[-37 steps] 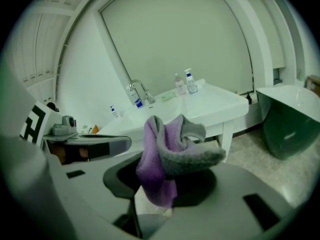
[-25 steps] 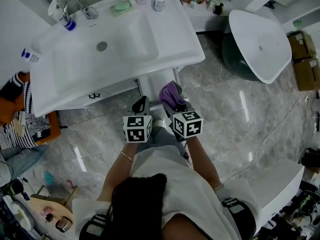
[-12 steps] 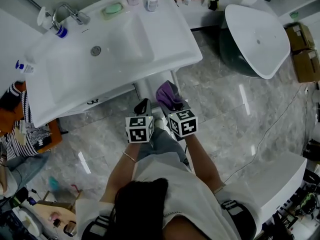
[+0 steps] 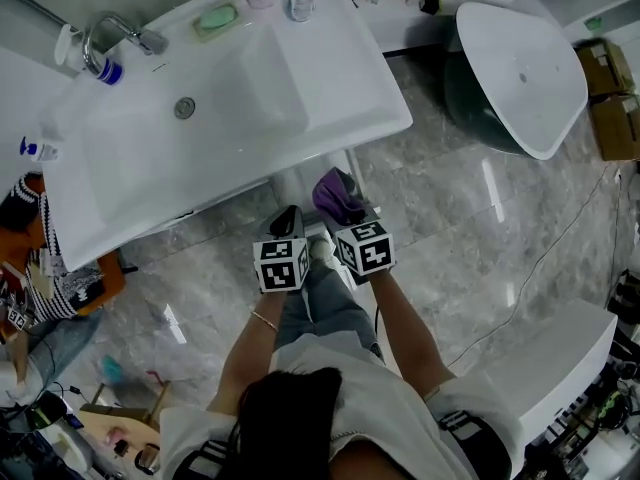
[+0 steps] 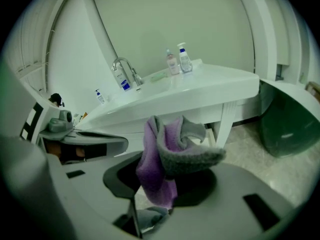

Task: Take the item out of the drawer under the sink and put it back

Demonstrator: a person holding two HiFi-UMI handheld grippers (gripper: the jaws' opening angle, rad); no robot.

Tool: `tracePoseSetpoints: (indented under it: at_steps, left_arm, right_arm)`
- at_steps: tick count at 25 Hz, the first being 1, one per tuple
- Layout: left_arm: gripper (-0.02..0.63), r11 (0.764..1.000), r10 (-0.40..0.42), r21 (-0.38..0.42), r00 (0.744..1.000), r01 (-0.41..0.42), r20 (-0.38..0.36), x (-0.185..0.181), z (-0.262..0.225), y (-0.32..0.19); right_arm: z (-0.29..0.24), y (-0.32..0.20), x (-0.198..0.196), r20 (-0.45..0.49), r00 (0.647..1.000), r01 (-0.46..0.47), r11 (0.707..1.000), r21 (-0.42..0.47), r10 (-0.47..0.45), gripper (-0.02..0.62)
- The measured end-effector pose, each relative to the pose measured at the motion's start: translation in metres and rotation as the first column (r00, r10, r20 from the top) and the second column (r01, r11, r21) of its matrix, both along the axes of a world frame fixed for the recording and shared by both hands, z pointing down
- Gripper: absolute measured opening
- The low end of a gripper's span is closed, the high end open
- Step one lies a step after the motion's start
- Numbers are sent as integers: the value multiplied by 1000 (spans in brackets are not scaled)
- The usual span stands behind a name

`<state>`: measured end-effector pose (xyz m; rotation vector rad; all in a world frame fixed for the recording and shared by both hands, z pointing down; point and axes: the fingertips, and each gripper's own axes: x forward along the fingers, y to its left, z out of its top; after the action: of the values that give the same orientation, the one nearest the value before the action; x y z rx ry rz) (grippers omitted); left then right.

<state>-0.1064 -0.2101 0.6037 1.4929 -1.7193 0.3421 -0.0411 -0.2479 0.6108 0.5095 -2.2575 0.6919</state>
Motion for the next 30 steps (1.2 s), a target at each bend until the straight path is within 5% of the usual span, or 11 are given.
tracePoseSetpoints:
  at_steps: [15,21,25,30]
  left_arm:
    - [9,990,-91,-109,995,85,-48,-21,85,-23]
    - [9,984,-51,-172,996,38,-74,-23,114,-33]
    - [9,978,-61,-204,995,44,-77,-21,132,-32]
    - [9,973,-70,-223,995,53,-68,-21,151,-38]
  right_arm:
    - [91,-25,-24,-61,998,-34,995,-93,28,152]
    - [121,-37,-39,-71,997,-51,990,-128,42,152]
    - [142,-35,-44,-46,996,-80,971,-227,72,152]
    - [164,-42,-46,-108,993,-59,978,-200,38,152]
